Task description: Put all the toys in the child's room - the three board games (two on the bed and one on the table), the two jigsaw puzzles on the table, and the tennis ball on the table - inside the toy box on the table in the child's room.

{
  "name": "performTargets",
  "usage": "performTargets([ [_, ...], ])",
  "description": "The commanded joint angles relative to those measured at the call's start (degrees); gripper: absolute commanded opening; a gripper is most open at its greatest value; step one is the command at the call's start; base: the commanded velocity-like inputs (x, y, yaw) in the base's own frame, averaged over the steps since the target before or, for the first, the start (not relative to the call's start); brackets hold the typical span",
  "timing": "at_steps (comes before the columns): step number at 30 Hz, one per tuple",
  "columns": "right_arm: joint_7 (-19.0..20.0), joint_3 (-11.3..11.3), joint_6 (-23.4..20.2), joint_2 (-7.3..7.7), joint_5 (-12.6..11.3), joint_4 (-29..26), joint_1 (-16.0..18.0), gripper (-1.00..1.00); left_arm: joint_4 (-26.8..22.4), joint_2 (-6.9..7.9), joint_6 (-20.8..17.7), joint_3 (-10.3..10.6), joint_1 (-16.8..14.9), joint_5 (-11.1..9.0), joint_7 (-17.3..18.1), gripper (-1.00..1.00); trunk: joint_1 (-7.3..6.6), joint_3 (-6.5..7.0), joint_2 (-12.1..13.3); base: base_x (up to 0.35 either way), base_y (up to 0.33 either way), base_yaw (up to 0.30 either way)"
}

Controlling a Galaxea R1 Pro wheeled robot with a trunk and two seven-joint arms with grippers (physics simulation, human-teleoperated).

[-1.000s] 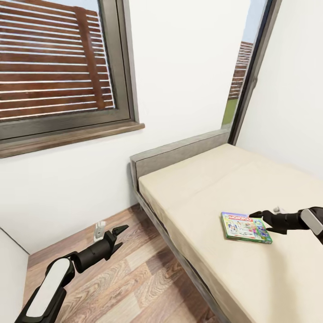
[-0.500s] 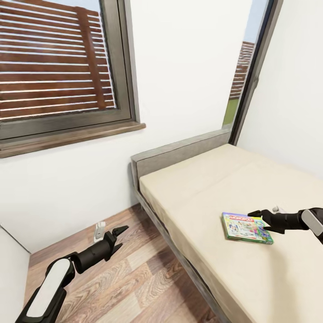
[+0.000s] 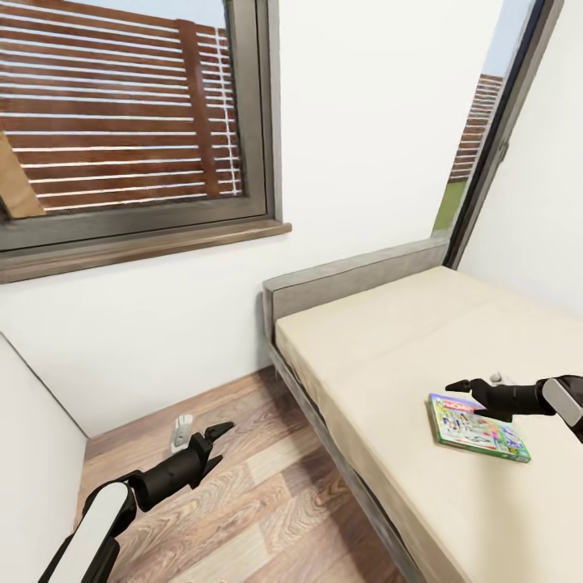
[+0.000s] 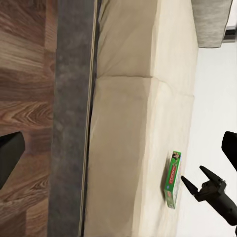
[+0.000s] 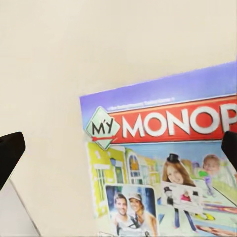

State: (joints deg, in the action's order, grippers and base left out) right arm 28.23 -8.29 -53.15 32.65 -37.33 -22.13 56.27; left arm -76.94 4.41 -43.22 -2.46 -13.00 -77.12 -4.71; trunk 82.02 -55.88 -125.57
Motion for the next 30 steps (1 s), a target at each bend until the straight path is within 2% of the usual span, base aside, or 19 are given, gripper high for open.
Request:
performTargets([
  [1,0.5,-0.2,0.0,0.06,0.3,0.0,0.0,1.0,0.0,-0.03,-0.2,0.0,0.1,-0.6,-0.5,1.0,-0.01,-0.04,0.0,0.0,0.0,0.209],
  [10,0.5,-0.2,0.0,0.11,0.4,0.0,0.0,1.0,0.2,-0.08,0.1,0.0,0.5,-0.6,-0.5,1.0,-0.01,0.03,0.0,0.0,0.0,0.099],
  [17,0.4,-0.2,0.2,0.72,0.4,0.0,0.1,1.0,0.3,-0.1,0.7,0.1,0.6,-0.6,-0.5,1.0,-0.01,0.05,0.0,0.0,0.0,0.029],
  [20,0.4,-0.1,0.4,2.54,0.3,0.0,0.3,1.0,0.4,-0.1,1.0,0.1,0.6,-0.5,-0.5,1.0,-0.01,0.05,0.0,0.0,0.0,0.012],
  [21,0.4,-0.1,0.4,2.54,0.3,0.0,0.3,1.0,0.4,-0.1,1.0,0.1,0.6,-0.5,-0.5,1.0,-0.01,0.05,0.0,0.0,0.0,0.009],
  [23,0.5,-0.1,0.5,4.08,0.3,0.0,0.3,1.0,0.4,-0.07,1.1,0.2,0.6,-0.5,-0.5,1.0,-0.01,0.05,0.0,0.0,0.0,0.007],
  [24,0.5,-0.1,0.5,4.08,0.3,0.0,0.3,1.0,0.4,-0.07,1.1,0.2,0.6,-0.5,-0.5,1.0,-0.01,0.05,0.0,0.0,0.0,0.006],
  [25,0.5,-0.1,0.5,4.75,0.2,0.0,0.4,1.0,0.4,-0.06,1.2,0.2,0.6,-0.4,-0.5,1.0,-0.01,0.05,0.0,0.0,0.0,0.005],
  [28,0.6,-0.1,0.5,6.05,0.1,0.0,0.4,1.0,0.4,-0.13,1.3,0.3,0.7,0.9,-0.5,1.0,-0.01,0.05,0.0,0.0,0.0,-0.015],
  [30,0.6,-0.1,0.5,6.22,0.1,0.0,0.5,1.0,0.4,-0.18,1.3,0.3,0.7,1.6,-0.5,1.0,-0.01,0.05,0.0,0.0,0.0,-0.08],
])
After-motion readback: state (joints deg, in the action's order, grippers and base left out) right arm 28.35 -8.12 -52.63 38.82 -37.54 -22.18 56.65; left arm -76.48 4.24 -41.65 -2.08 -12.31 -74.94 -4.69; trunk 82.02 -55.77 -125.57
